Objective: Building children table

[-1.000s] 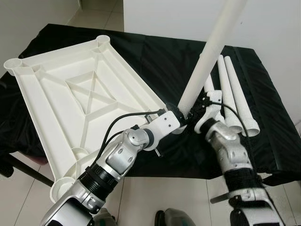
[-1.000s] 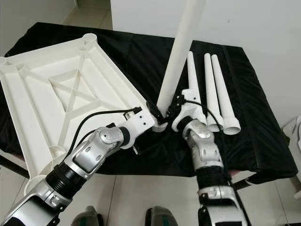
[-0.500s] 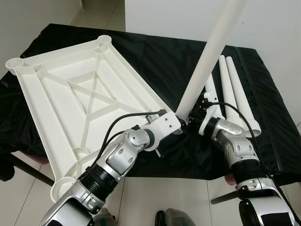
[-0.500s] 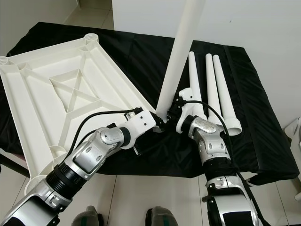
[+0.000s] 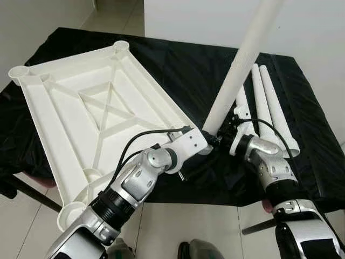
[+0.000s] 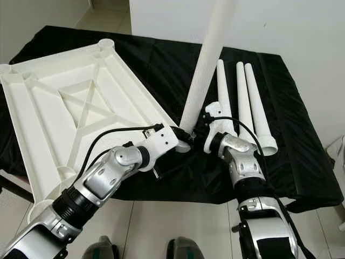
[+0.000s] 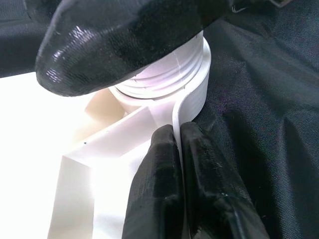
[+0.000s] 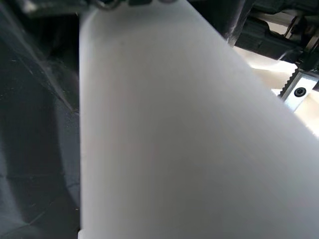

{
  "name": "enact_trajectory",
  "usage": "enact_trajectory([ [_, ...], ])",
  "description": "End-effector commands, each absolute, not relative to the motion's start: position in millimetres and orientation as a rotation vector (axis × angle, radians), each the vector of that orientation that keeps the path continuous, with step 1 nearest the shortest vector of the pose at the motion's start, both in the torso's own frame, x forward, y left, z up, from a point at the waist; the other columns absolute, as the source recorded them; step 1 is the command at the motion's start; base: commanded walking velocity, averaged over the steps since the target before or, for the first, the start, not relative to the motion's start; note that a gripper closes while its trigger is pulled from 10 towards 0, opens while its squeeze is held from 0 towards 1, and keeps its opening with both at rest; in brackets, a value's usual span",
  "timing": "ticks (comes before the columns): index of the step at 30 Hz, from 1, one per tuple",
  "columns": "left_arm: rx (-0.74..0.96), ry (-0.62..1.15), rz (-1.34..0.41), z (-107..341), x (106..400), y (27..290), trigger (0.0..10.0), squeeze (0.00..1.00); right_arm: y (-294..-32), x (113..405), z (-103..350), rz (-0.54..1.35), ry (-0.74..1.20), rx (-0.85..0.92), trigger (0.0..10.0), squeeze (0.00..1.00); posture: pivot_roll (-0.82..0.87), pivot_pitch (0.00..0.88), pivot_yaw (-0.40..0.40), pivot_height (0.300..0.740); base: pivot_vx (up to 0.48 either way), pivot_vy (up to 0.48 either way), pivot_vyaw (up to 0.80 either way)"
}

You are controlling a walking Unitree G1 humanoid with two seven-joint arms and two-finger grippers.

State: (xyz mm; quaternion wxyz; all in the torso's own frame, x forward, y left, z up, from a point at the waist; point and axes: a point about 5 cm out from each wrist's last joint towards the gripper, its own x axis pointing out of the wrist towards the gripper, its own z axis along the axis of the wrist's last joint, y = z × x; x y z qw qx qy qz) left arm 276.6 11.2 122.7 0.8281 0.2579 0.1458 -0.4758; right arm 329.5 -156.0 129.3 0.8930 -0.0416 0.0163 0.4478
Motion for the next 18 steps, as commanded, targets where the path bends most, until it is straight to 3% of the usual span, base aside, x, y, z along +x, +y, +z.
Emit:
enact_trajectory([
  [1,0.577,0.422,-1.068,101,267,14,10.0,0.00,-156,328,120,0.937,0.082,-0.078,0.0,0.00,-0.05,0.000,-0.033,0.740,0.000,0.000,0.00],
  [12,0.574,0.428,-1.072,100,266,14,10.0,0.00,-153,323,118,0.874,0.061,-0.044,0.0,0.00,-0.05,0.000,-0.035,0.740,0.000,0.000,0.00],
  [18,0.566,0.431,-1.073,99,264,12,10.0,0.00,-132,319,98,0.643,0.136,-0.086,0.0,0.00,-0.06,0.006,-0.036,0.740,0.000,0.000,0.00],
])
